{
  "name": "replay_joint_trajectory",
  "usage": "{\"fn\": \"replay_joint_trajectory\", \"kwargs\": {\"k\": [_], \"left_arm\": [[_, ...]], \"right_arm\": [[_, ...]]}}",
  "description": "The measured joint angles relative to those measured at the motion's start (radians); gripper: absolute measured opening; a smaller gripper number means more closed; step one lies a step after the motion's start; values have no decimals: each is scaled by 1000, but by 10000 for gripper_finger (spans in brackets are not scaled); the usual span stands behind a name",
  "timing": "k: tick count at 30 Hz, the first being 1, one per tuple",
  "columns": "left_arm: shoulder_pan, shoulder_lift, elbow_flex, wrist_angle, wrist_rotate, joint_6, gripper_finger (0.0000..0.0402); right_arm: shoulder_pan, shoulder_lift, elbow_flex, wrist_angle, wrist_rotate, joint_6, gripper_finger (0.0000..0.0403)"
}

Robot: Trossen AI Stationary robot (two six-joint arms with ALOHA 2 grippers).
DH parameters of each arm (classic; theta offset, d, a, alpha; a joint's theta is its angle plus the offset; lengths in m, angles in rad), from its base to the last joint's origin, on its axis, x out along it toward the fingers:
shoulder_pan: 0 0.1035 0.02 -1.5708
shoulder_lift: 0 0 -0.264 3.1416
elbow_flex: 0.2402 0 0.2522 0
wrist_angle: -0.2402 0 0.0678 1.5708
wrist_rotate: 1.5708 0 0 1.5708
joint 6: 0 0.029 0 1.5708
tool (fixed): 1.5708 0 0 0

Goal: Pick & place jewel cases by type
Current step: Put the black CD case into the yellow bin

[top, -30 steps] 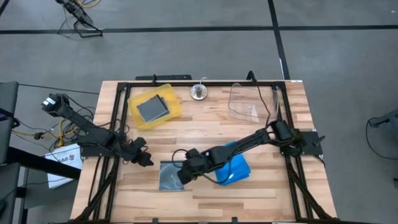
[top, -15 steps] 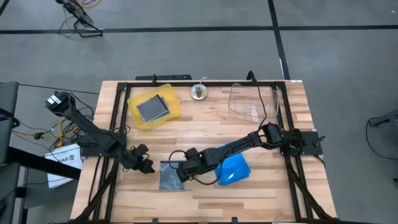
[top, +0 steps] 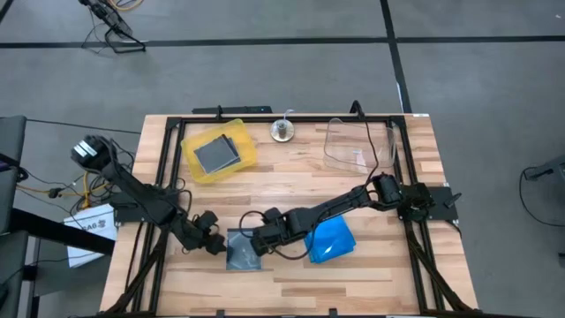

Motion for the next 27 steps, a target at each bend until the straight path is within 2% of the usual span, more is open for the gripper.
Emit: {"fn": "replay_joint_trajectory", "kwargs": {"k": [8, 12, 27], "left_arm": [[0, 49, 70, -132, -11, 28, 242], [0, 49, 70, -136, -14, 28, 242], [2, 51, 68, -131, -54, 5, 242]], "right_arm": [[-12, 32, 0, 36, 4, 0, 0], [-5, 59, 5, 99, -36, 1, 0], [-10, 76, 0, 203, -63, 18, 0]]}}
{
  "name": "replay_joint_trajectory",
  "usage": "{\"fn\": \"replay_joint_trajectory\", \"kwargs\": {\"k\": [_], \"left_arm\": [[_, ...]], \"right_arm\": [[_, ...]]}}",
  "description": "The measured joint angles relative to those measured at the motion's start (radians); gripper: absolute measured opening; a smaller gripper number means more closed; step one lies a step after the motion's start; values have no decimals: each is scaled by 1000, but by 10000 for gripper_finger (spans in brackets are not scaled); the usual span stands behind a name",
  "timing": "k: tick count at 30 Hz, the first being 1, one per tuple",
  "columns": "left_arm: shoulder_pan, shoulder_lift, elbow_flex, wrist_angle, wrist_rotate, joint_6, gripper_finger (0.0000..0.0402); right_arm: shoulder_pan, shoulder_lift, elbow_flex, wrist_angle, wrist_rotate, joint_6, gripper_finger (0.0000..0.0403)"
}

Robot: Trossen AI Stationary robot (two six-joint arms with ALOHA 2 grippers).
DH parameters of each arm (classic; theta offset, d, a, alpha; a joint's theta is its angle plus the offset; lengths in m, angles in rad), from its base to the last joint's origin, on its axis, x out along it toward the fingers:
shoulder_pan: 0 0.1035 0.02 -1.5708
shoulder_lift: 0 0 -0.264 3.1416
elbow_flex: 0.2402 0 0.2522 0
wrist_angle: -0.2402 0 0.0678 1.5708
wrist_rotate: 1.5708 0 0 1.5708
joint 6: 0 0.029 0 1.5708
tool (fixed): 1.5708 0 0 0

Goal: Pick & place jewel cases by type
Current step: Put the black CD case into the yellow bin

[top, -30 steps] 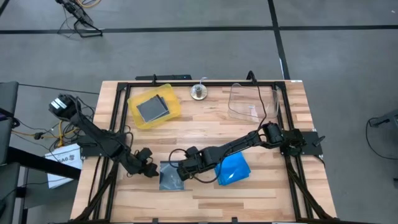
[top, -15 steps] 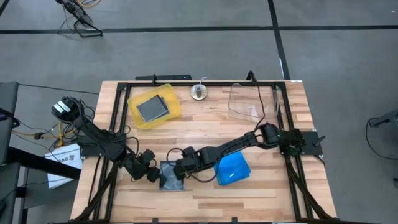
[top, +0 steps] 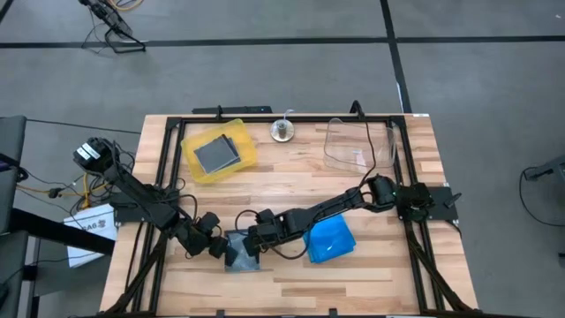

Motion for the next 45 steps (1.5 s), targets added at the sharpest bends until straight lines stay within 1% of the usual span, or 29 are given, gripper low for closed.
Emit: {"fn": "replay_joint_trajectory", "kwargs": {"k": [3, 11, 17, 22, 27, 36, 38, 43, 45], "left_arm": [[1, 1, -1, -1, -21, 1, 242], [1, 1, -2, 1, -49, 4, 242], [0, 2, -7, 75, -88, 89, 243], [0, 2, -6, 73, -89, 92, 243], [3, 2, -3, 42, -86, 108, 243], [3, 2, -3, 29, -85, 128, 242], [3, 2, -3, 38, -88, 134, 242], [3, 3, -9, 129, -99, 182, 243], [3, 2, -2, 133, -103, 184, 243]], "right_arm": [[-2, 3, -1, 42, 0, 0, 0], [-14, 3, -2, 54, -7, 0, 0], [-14, 3, -2, 53, -1, -1, 0], [-14, 3, -1, 40, 0, -40, 0], [-15, 2, 6, -13, 0, -78, 0], [-15, 2, 5, -39, 0, -79, 0], [-15, 2, 4, -39, 0, -79, 0], [-15, 1, 0, -11, 0, -79, 0], [-19, 0, 0, -13, -1, -79, 0]]}}
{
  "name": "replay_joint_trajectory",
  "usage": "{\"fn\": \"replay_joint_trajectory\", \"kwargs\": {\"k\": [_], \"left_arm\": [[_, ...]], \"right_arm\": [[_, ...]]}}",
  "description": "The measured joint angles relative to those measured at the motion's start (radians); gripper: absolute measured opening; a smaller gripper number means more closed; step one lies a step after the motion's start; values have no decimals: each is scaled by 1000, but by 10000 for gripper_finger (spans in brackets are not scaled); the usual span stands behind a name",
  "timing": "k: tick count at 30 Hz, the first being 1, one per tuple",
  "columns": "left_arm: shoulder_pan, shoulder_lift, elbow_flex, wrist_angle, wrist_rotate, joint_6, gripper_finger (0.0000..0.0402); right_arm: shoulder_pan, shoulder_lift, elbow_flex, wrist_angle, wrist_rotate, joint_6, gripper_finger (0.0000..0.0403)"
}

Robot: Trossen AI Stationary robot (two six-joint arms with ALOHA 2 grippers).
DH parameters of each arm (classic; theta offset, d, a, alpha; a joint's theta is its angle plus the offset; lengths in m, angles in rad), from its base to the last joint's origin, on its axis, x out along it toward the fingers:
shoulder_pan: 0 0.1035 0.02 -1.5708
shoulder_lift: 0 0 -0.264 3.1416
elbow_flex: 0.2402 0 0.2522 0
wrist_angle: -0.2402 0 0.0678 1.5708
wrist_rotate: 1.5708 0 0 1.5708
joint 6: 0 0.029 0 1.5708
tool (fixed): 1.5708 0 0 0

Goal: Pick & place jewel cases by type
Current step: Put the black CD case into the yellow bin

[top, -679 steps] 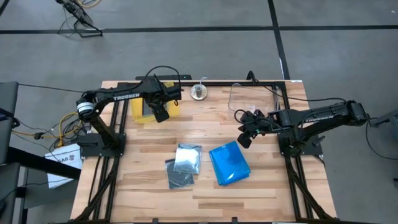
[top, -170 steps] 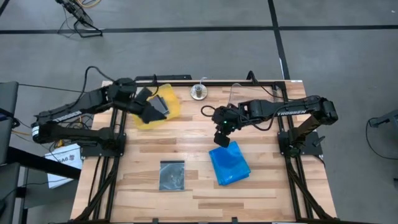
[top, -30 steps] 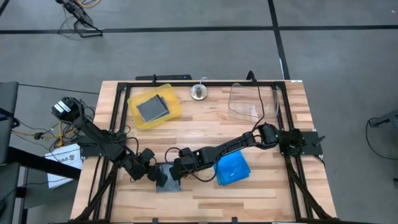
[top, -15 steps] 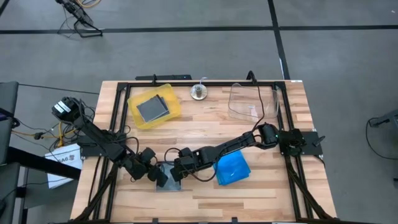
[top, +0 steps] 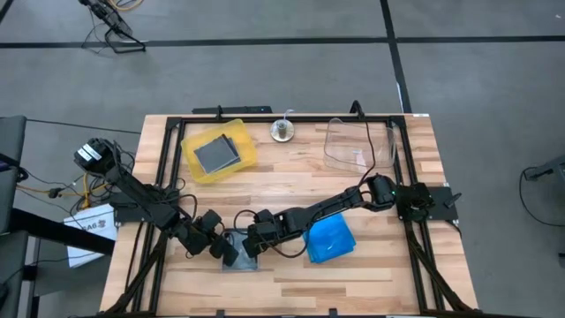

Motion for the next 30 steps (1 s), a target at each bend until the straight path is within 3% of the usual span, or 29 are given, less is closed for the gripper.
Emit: {"fn": "replay_joint_trajectory", "kwargs": {"k": [16, 30], "left_arm": [[5, -6, 45, -178, 45, 98, 242], [19, -10, 48, -319, 56, 150, 242]], "right_arm": [[-19, 2, 17, -13, -86, -26, 5], [-55, 3, 19, 15, -246, 13, 136]]}}
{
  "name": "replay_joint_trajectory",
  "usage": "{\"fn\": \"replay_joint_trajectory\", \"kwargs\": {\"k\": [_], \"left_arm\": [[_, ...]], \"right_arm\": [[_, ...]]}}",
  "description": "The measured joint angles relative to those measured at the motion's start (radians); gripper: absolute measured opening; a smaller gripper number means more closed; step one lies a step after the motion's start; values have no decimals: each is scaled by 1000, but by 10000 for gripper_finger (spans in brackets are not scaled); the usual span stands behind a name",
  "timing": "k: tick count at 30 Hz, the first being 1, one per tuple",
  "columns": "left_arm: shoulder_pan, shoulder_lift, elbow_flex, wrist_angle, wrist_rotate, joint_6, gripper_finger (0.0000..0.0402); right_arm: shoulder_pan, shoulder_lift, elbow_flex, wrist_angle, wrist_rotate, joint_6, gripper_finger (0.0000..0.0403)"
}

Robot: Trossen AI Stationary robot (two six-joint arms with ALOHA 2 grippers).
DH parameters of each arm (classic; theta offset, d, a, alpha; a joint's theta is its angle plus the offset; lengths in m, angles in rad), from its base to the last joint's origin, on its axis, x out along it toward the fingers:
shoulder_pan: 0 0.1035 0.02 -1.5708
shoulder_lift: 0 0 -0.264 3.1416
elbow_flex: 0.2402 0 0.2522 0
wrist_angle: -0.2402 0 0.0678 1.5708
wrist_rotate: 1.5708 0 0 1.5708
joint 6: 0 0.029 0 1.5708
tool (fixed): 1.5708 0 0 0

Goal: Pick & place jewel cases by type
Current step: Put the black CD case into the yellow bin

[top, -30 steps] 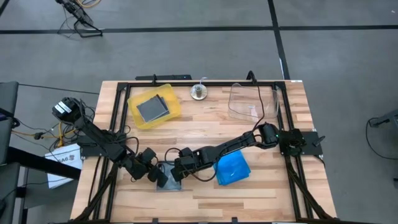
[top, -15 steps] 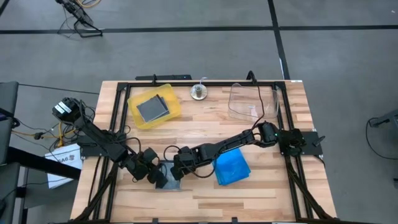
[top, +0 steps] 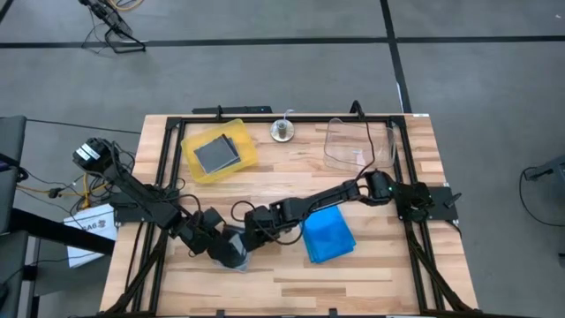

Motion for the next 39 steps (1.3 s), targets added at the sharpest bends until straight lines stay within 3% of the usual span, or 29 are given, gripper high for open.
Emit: {"fn": "replay_joint_trajectory", "kwargs": {"k": [6, 13, 23, 29, 33, 39], "left_arm": [[0, 0, 0, -30, -10, 23, 242], [0, 0, -3, -24, -19, 28, 242], [-1, 0, -6, 24, -34, 13, 243], [0, -13, -7, 36, -28, 2, 243], [0, -23, -7, 41, -19, -11, 243], [0, -29, -7, 40, -19, -12, 242]], "right_arm": [[0, 1, -3, 60, -15, 48, 177], [-5, 6, -6, 150, -30, 74, 199], [-7, 82, -2, 438, -67, 202, 186], [14, 128, 3, 641, 43, 328, 174], [14, 129, 4, 636, 127, 347, 172], [0, 129, 3, 641, 116, 373, 166]]}}
